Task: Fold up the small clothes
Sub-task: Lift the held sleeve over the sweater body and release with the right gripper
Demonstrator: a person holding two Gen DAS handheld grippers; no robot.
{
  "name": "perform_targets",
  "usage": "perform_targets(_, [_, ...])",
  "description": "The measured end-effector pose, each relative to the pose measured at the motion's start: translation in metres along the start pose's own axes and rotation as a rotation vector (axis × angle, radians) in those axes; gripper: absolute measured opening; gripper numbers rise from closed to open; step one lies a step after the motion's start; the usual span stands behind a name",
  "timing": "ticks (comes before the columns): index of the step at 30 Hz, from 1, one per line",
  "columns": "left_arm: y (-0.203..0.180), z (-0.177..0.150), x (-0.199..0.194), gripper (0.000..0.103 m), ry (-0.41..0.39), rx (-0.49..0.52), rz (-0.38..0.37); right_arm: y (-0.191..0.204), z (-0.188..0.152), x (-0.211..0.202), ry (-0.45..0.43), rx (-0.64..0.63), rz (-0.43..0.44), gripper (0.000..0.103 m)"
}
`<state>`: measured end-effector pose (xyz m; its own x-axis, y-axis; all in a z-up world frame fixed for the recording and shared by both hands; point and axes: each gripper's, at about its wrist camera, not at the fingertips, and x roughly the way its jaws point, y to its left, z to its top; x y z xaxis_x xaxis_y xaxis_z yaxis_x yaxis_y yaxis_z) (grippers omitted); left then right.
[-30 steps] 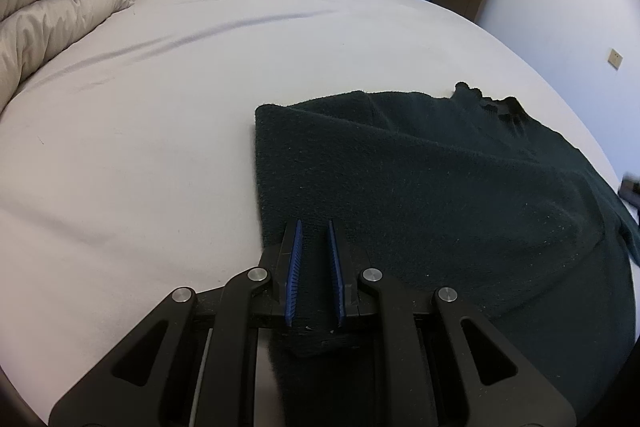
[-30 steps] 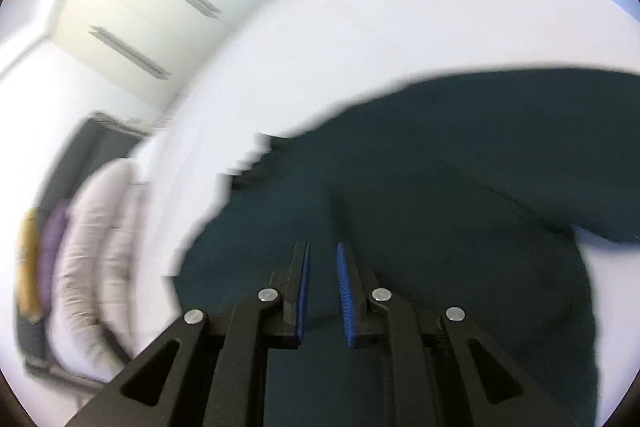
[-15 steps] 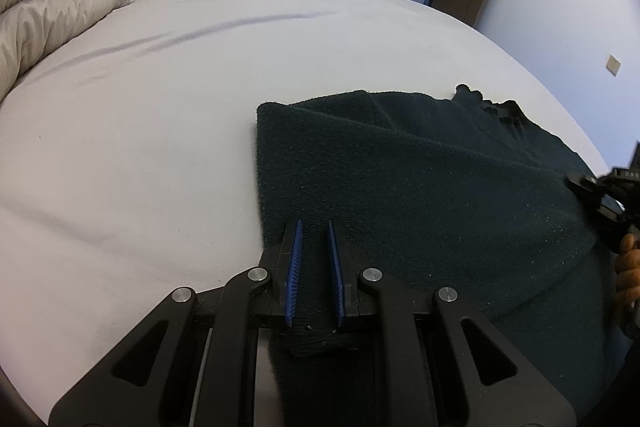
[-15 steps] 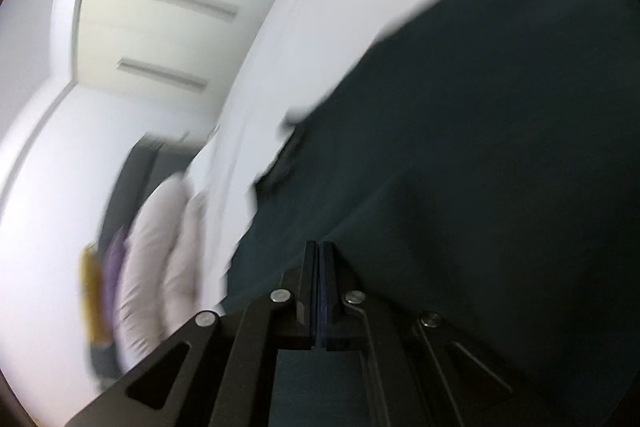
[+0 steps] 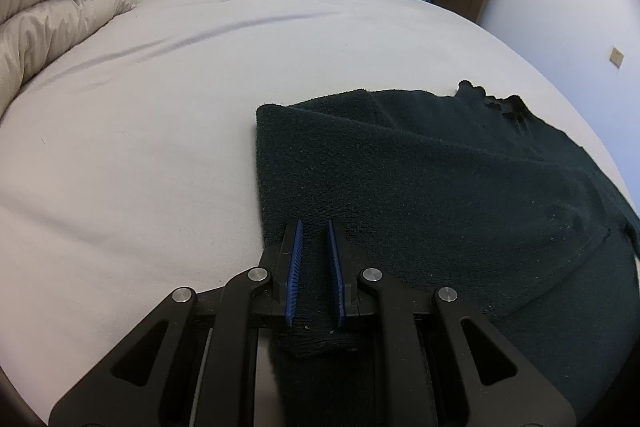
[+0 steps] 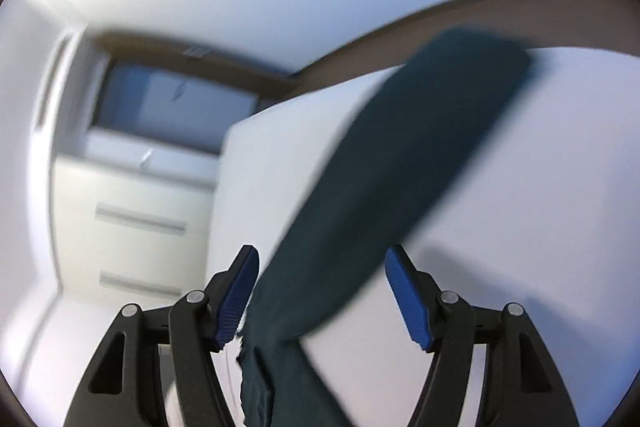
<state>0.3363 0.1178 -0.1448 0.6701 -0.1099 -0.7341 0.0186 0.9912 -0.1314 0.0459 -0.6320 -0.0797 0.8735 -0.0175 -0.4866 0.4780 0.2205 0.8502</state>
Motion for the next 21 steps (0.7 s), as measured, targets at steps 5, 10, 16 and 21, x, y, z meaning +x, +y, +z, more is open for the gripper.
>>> perform_targets(5, [-0.006,0.0,0.0,0.014,-0.001,0.022,0.028,-0.031,0.026,-0.012,0.045,0.123,-0.044,0.068])
perform_targets(10, [-0.005,0.0,0.0,0.014,-0.001,0.019,0.025,-0.019,0.042,0.016,0.052,0.107,-0.042,0.071])
perform_targets(16, [-0.003,0.0,0.0,0.014,-0.002,0.01,0.014,-0.028,0.042,0.025,-0.033,0.242,0.05,0.059])
perform_targets(21, [-0.002,0.0,0.0,0.014,-0.003,0.005,0.007,-0.049,0.042,0.02,-0.113,0.323,0.129,0.039])
